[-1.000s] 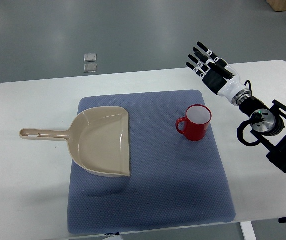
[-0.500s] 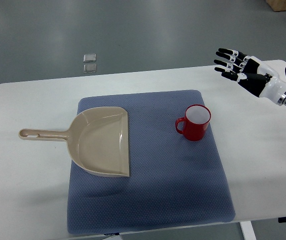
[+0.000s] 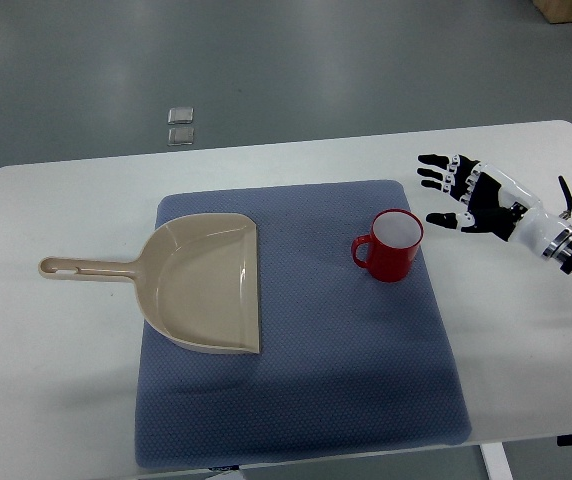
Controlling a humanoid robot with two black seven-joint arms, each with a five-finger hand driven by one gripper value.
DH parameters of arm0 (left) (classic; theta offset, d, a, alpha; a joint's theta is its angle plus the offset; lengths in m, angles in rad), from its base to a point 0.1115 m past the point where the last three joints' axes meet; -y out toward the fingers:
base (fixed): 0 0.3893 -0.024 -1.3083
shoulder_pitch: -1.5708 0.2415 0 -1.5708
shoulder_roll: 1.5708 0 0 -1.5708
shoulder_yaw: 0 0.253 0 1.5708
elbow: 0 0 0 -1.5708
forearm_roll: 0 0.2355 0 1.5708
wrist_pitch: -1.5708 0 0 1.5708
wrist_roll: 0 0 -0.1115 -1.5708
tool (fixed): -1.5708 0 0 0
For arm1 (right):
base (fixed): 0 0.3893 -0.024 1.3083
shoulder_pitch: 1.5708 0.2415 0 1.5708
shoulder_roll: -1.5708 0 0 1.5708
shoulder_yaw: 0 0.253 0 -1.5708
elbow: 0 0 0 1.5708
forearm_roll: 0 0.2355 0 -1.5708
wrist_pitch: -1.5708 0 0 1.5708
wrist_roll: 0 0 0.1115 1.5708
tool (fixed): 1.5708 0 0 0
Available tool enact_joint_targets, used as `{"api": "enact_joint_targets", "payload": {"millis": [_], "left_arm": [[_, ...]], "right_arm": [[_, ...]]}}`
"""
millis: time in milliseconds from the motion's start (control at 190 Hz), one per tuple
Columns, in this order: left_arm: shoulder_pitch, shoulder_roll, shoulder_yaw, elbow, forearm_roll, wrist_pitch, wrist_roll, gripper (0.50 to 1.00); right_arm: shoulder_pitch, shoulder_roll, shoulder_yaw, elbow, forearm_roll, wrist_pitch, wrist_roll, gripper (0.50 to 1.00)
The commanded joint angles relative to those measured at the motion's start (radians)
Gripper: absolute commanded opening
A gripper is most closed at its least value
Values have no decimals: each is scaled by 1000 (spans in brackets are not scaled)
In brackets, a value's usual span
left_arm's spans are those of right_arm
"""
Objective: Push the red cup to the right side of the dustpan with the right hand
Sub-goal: 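Move the right hand down toward the red mug, fingers open, then lower the open right hand against the red mug's side farthest from the dustpan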
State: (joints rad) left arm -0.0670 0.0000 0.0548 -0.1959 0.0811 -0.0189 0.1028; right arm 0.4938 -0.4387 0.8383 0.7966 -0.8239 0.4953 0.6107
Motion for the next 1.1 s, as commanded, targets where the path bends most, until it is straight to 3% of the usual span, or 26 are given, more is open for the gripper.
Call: {"api": "enact_joint_targets", "payload": {"millis": [0,226,1095], "left_arm": [[1,0,-1,0,0,1,0,1000],[6,0,-1,0,0,1,0,1000],[9,0,0,-2,0,1,0,1000]], "right_arm": [[-6,18,-1,-19,-1,-26,0,936],[-12,51,-4,-56,0,-40,0,936],[-74,71,-24,-36,0,-35,0,936]]}}
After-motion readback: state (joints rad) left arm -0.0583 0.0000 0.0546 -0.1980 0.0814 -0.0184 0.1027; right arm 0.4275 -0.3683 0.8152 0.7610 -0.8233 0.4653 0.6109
